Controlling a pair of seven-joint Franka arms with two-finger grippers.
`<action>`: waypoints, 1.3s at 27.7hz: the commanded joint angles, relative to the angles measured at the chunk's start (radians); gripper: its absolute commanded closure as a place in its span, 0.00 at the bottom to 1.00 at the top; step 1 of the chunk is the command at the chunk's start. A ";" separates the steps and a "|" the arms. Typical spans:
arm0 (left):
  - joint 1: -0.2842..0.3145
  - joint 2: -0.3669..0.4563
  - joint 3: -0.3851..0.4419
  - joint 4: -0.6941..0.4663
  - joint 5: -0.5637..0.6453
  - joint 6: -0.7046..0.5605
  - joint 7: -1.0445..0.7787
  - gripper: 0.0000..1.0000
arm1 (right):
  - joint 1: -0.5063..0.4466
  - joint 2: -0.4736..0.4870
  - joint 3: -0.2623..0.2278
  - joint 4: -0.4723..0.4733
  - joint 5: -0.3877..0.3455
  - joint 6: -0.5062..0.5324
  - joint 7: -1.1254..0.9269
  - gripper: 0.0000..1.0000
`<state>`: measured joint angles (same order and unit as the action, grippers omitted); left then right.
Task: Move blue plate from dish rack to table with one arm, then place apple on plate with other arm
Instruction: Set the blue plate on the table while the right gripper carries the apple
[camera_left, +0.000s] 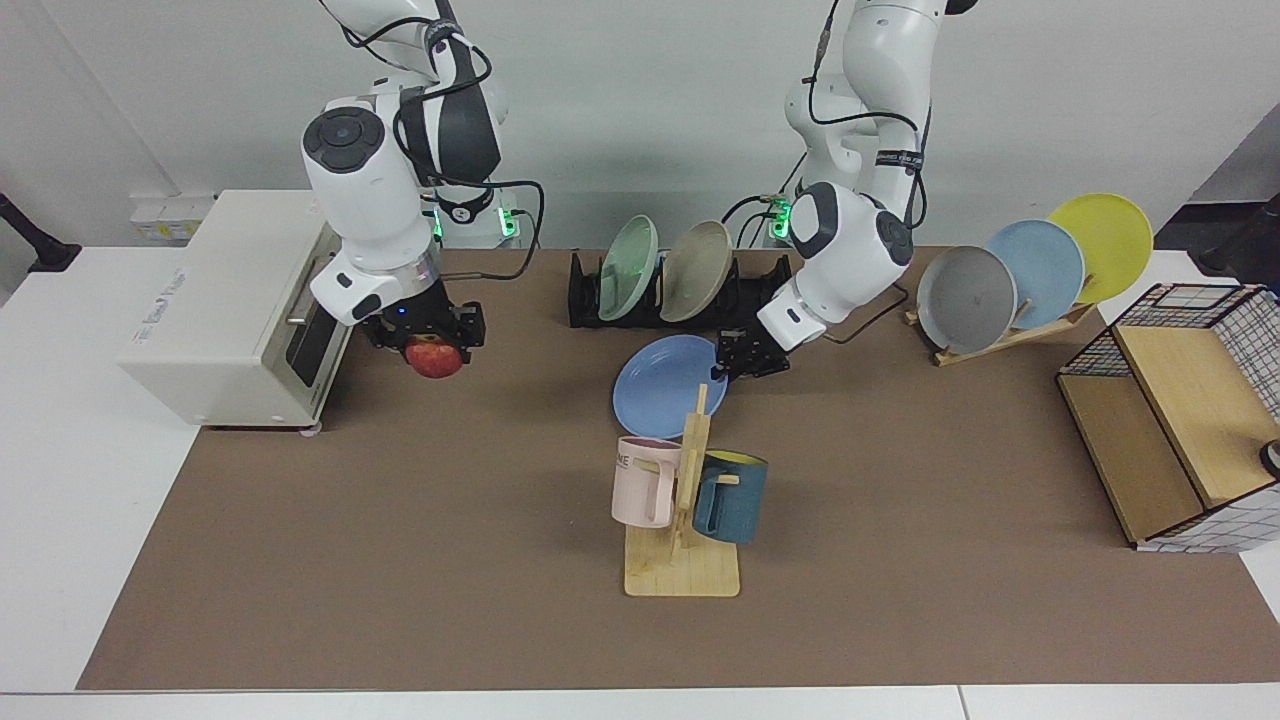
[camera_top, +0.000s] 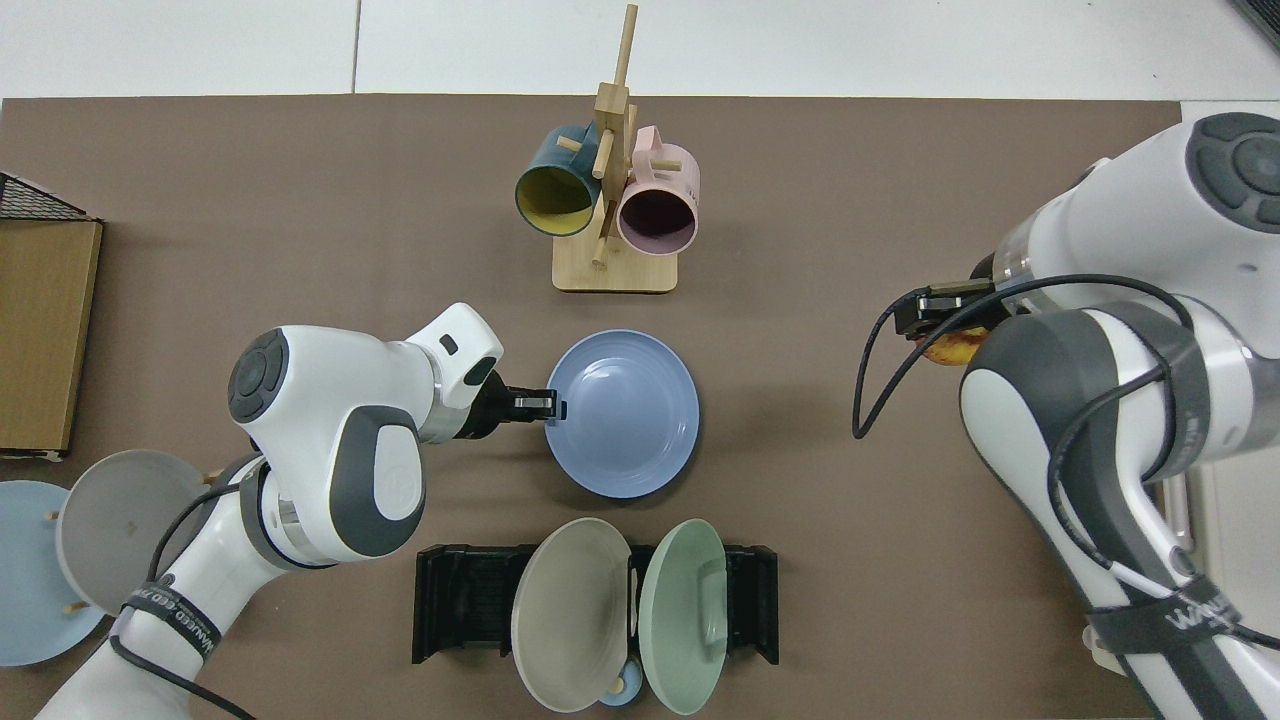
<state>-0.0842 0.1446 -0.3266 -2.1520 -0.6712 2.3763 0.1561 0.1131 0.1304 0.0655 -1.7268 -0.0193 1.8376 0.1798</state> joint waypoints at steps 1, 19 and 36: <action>-0.006 -0.002 0.006 -0.003 0.071 0.020 -0.015 0.53 | 0.040 -0.012 0.000 -0.025 0.016 0.034 0.069 1.00; 0.078 -0.066 0.044 0.259 0.619 -0.432 -0.221 0.52 | 0.172 0.018 0.002 -0.034 0.074 0.146 0.257 1.00; 0.169 -0.180 0.051 0.514 0.684 -0.789 -0.060 0.00 | 0.438 0.274 -0.010 0.007 0.035 0.380 0.549 1.00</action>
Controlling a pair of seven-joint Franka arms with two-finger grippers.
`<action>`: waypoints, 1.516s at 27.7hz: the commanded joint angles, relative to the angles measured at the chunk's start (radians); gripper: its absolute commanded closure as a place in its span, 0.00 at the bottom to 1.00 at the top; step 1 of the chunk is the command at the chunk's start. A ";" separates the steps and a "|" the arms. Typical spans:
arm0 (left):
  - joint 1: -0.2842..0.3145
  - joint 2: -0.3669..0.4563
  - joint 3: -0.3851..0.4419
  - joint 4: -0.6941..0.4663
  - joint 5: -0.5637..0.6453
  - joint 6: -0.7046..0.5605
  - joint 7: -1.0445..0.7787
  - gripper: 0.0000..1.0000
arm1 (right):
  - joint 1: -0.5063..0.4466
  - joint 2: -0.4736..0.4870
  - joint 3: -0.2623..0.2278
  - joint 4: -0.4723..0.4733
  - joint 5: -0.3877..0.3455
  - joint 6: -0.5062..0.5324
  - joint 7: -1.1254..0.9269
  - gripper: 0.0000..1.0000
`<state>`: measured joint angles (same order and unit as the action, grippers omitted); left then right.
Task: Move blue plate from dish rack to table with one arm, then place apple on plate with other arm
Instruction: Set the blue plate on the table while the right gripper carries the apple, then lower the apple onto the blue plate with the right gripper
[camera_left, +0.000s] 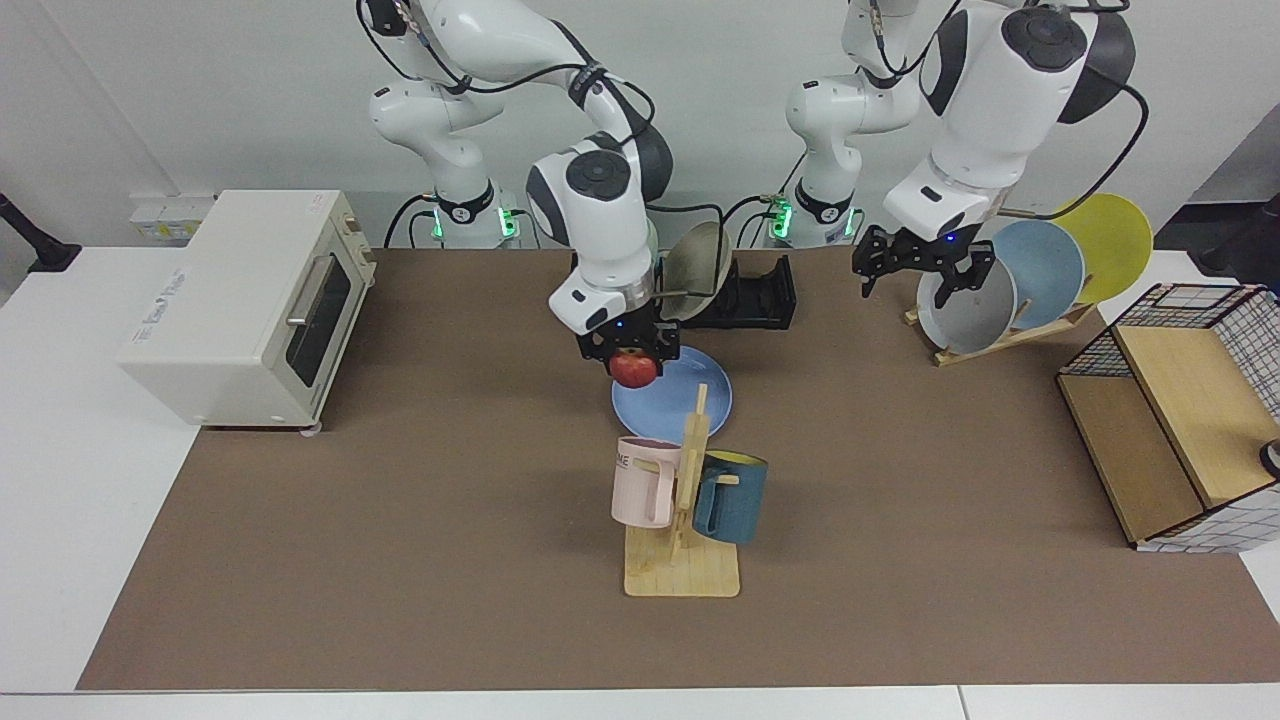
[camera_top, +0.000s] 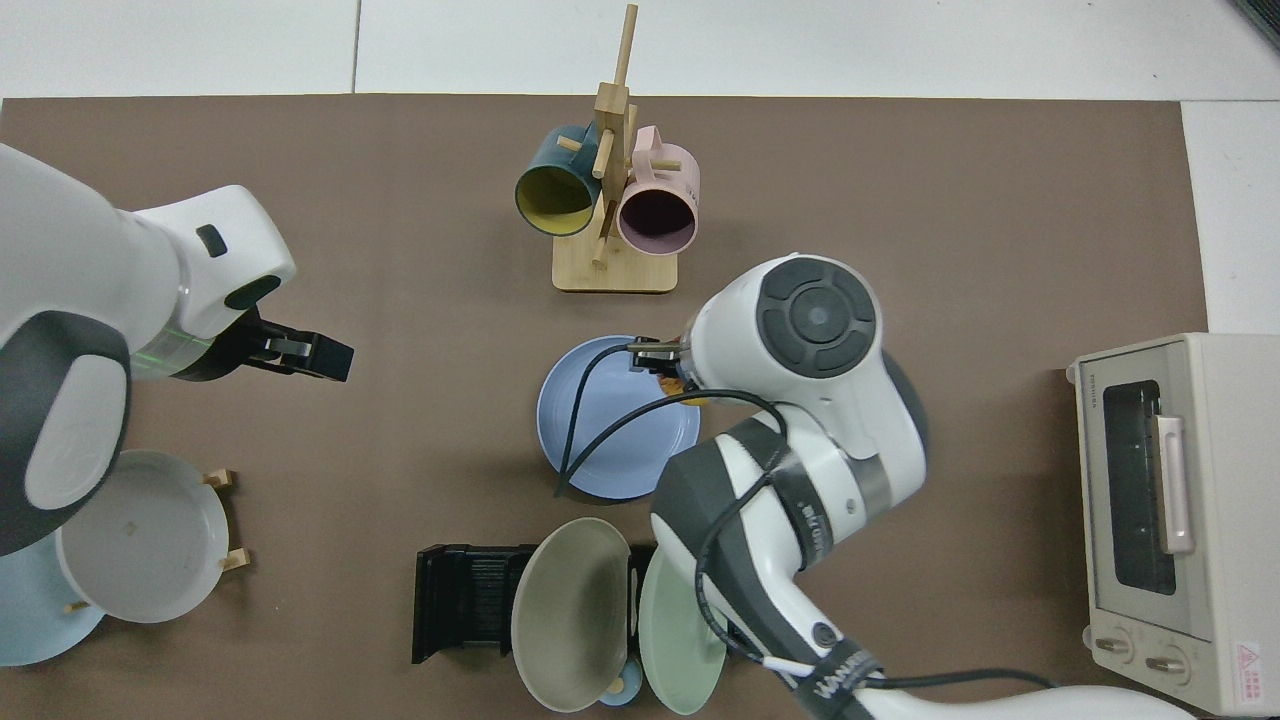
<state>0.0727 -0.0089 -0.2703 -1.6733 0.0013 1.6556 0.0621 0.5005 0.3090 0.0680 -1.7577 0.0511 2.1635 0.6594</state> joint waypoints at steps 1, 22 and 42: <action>0.012 -0.028 -0.006 0.041 0.011 -0.072 0.035 0.00 | 0.050 0.102 -0.010 0.038 -0.039 0.061 0.071 1.00; 0.042 -0.029 -0.003 0.047 0.011 -0.071 0.038 0.00 | 0.061 0.163 -0.001 0.035 -0.028 0.084 0.057 1.00; -0.063 -0.048 0.137 0.058 0.006 -0.137 0.059 0.00 | 0.098 0.159 -0.004 0.035 -0.008 0.038 0.059 0.00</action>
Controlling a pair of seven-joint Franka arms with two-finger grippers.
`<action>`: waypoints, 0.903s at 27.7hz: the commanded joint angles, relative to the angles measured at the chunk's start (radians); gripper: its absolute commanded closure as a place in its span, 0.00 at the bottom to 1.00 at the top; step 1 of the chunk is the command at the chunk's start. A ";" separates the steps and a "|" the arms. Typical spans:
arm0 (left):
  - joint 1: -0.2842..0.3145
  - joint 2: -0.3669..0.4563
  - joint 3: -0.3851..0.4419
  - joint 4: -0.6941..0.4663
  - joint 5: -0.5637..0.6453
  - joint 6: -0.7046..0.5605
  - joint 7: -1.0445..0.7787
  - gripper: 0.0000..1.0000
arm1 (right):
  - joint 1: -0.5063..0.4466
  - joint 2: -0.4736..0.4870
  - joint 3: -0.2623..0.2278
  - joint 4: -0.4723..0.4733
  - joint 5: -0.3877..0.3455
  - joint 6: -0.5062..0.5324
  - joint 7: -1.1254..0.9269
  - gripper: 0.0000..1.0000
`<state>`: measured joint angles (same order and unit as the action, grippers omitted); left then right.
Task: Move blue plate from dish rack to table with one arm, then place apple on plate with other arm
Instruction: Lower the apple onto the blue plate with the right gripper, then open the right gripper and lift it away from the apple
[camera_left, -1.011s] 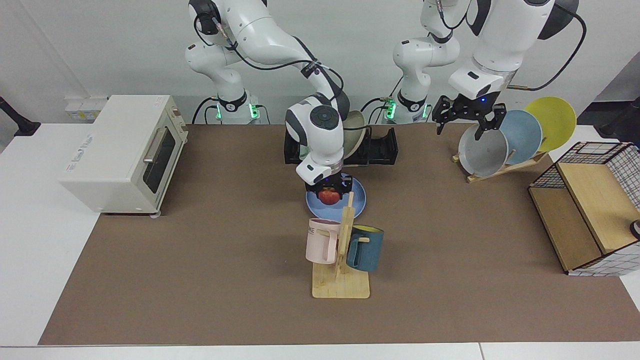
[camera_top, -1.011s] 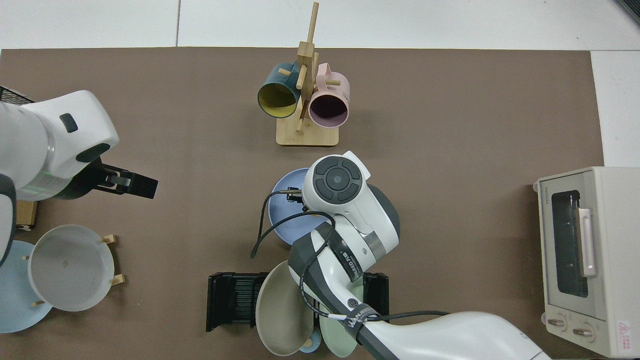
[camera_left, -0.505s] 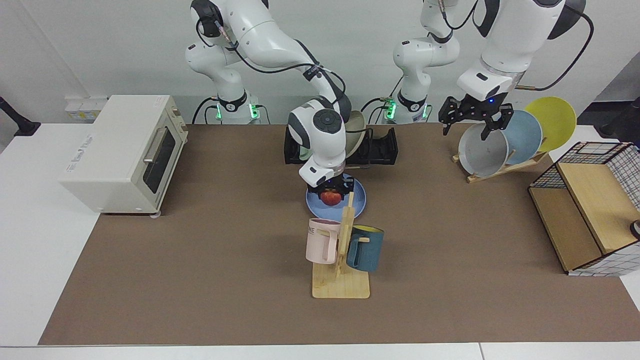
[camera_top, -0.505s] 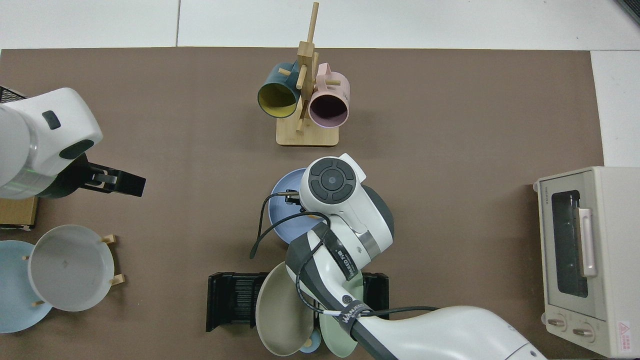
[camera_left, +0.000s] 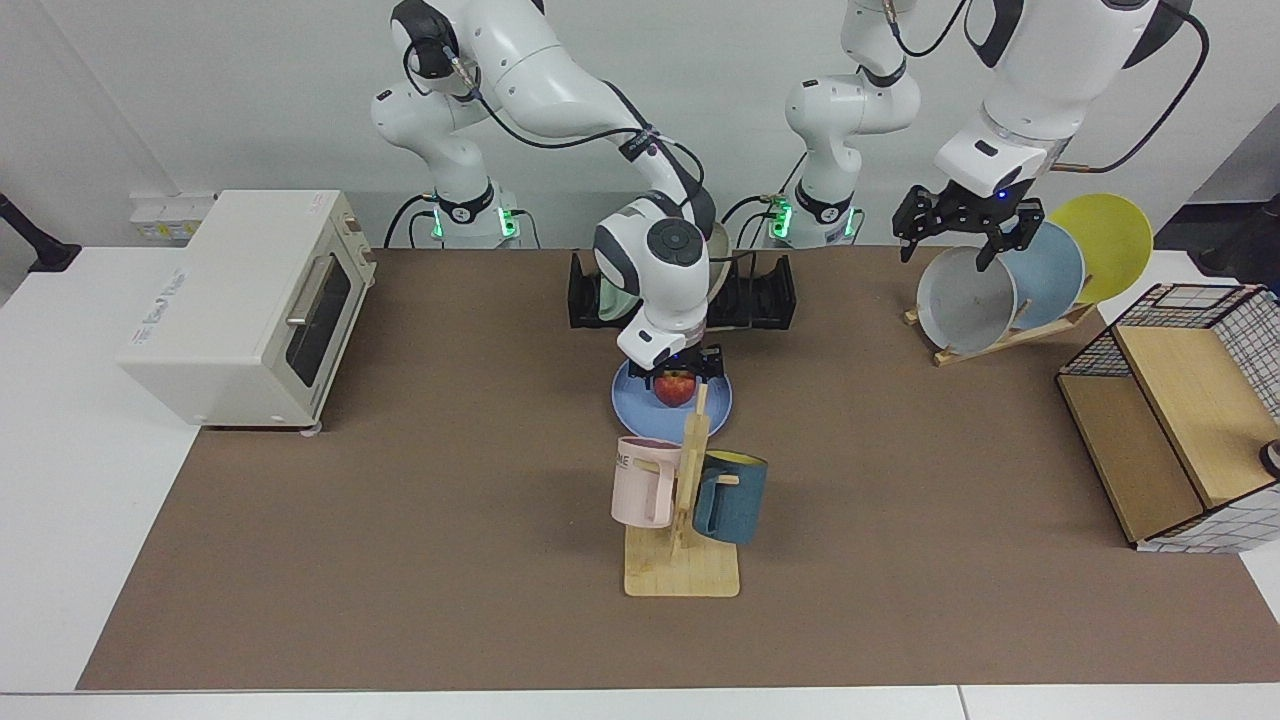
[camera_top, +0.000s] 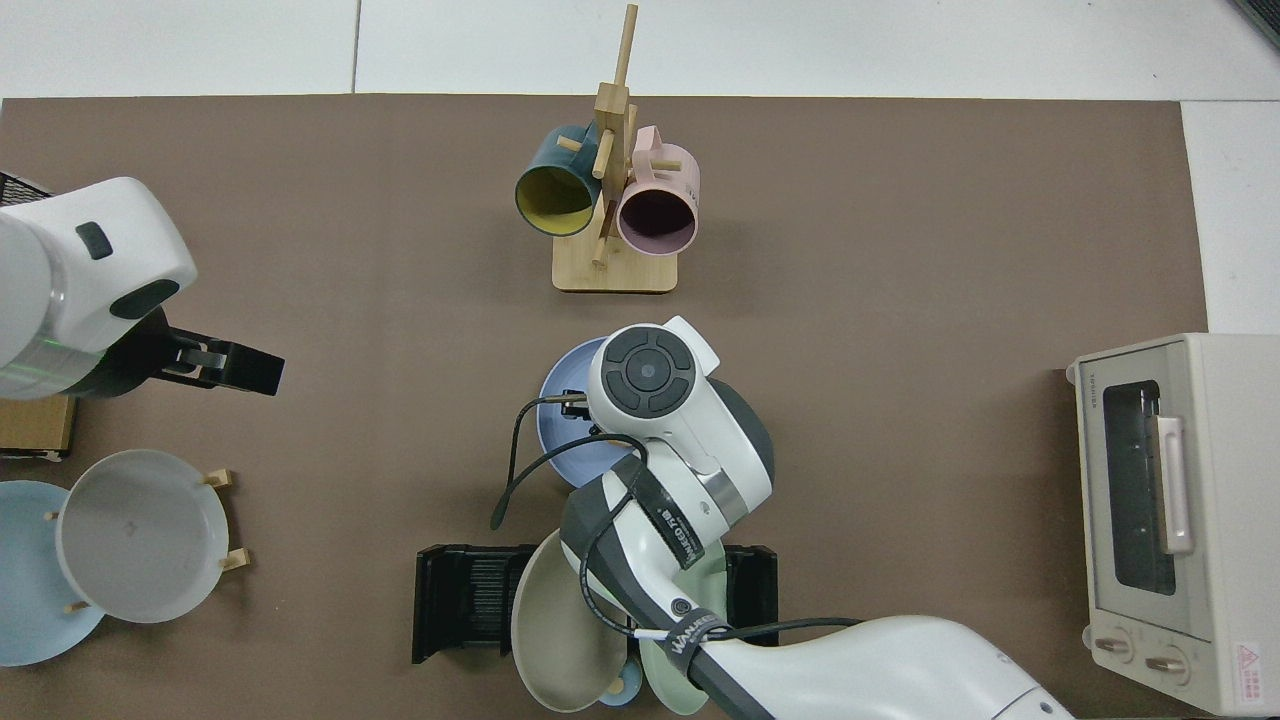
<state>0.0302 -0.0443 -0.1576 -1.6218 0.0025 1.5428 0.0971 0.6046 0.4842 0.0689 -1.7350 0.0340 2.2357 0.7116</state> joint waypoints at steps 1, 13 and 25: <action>-0.016 -0.011 0.026 0.005 0.002 -0.021 0.030 0.00 | -0.011 -0.025 -0.007 0.015 0.001 -0.044 0.006 0.00; 0.000 -0.011 0.023 0.013 -0.025 -0.021 0.030 0.00 | -0.164 -0.199 -0.032 0.019 -0.023 -0.158 -0.110 0.00; 0.017 -0.011 0.023 0.013 -0.019 -0.021 0.029 0.00 | -0.405 -0.329 -0.034 0.019 -0.022 -0.268 -0.342 0.00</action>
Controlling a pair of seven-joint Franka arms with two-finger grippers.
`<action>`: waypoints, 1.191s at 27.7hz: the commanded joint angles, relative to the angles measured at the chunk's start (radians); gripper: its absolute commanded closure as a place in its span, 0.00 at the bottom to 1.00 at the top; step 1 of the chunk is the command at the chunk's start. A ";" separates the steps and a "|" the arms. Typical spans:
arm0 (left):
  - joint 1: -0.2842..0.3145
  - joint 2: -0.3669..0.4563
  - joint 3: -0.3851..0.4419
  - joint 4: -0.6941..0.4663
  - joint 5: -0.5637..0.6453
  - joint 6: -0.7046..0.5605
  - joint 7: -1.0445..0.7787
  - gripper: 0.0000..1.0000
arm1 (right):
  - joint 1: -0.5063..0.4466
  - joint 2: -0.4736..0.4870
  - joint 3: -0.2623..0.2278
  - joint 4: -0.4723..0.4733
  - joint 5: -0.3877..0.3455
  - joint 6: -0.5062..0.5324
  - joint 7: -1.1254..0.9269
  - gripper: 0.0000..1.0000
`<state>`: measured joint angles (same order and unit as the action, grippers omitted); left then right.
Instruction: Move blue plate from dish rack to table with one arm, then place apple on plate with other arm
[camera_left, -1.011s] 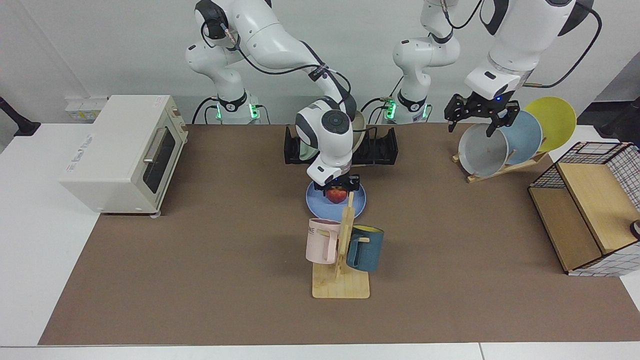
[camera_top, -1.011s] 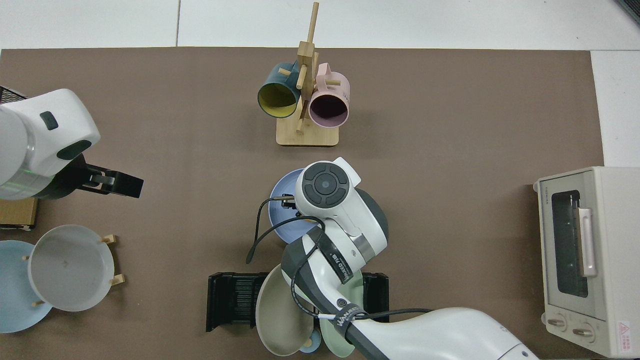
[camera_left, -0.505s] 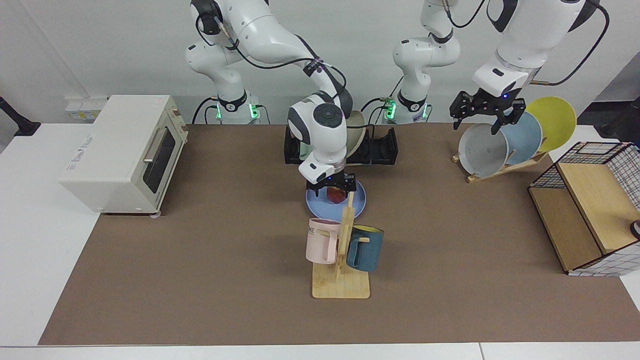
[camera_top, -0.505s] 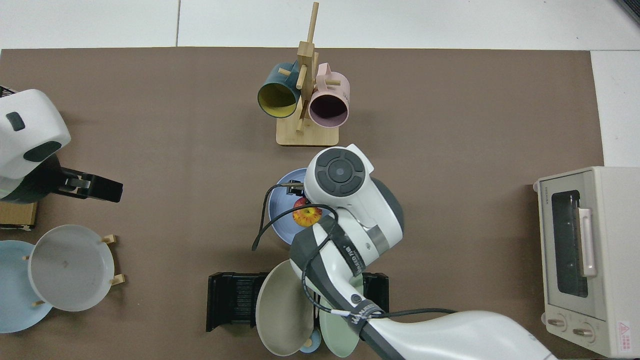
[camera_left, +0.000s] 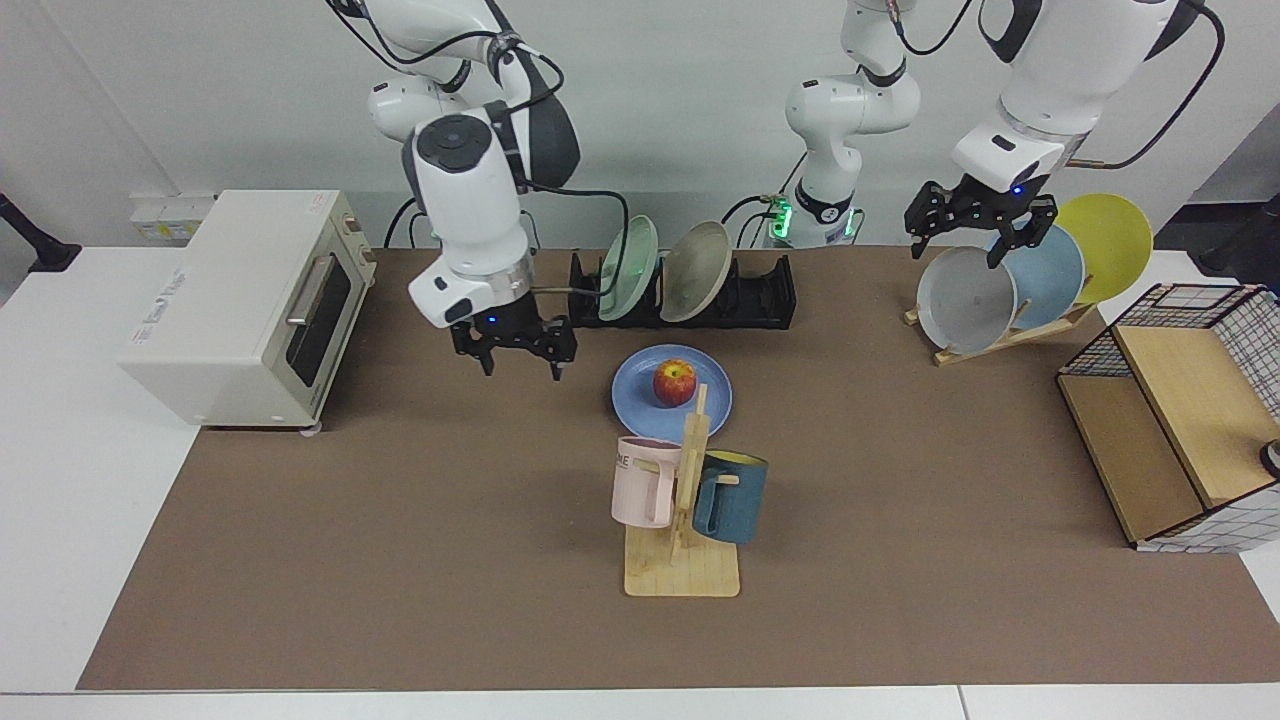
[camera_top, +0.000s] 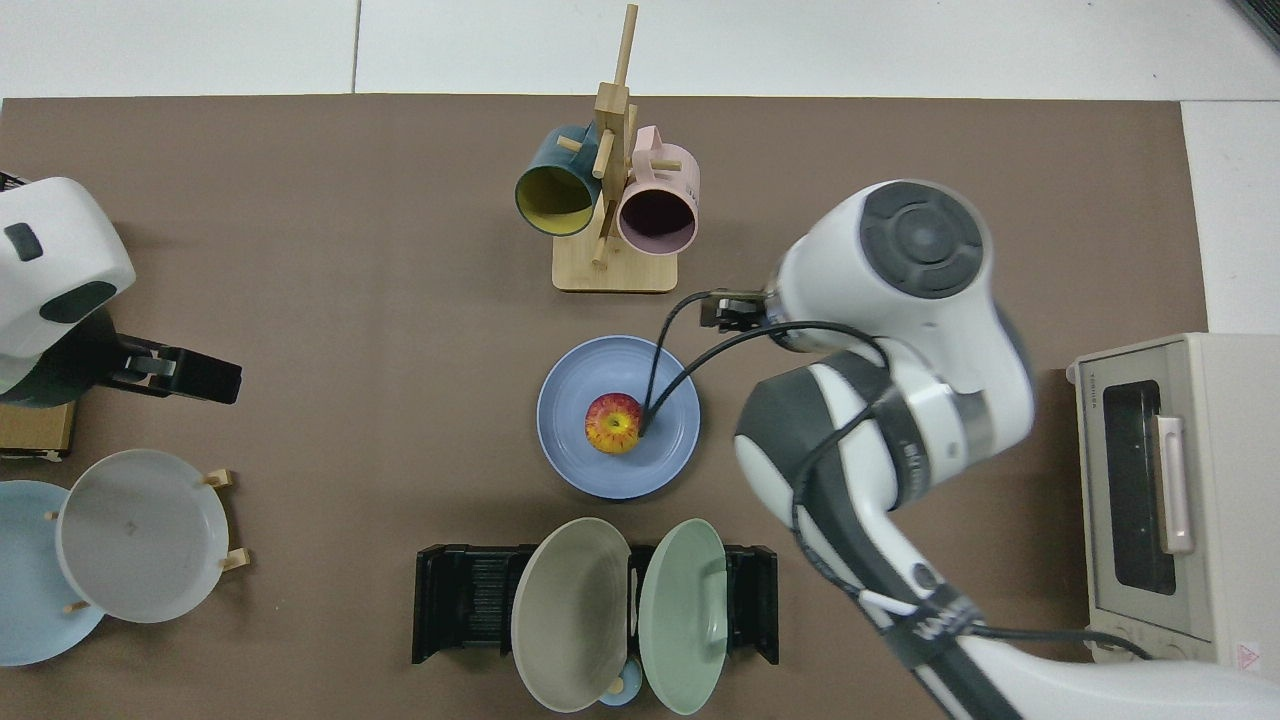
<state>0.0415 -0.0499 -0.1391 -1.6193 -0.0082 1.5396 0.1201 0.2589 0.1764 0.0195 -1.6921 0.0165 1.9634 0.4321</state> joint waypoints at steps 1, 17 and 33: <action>0.006 -0.005 0.006 0.010 -0.009 -0.016 0.007 0.00 | -0.082 -0.032 0.017 -0.024 -0.004 0.002 -0.087 0.00; 0.006 -0.005 0.004 0.010 -0.009 -0.018 0.007 0.00 | -0.257 -0.138 0.011 -0.012 -0.003 -0.150 -0.274 0.00; 0.005 -0.005 0.004 0.010 -0.009 -0.018 0.007 0.00 | -0.323 -0.202 0.016 -0.015 -0.007 -0.213 -0.360 0.00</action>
<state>0.0452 -0.0499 -0.1386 -1.6191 -0.0082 1.5393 0.1201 -0.0243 0.0115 0.0189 -1.6912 0.0153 1.7922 0.1294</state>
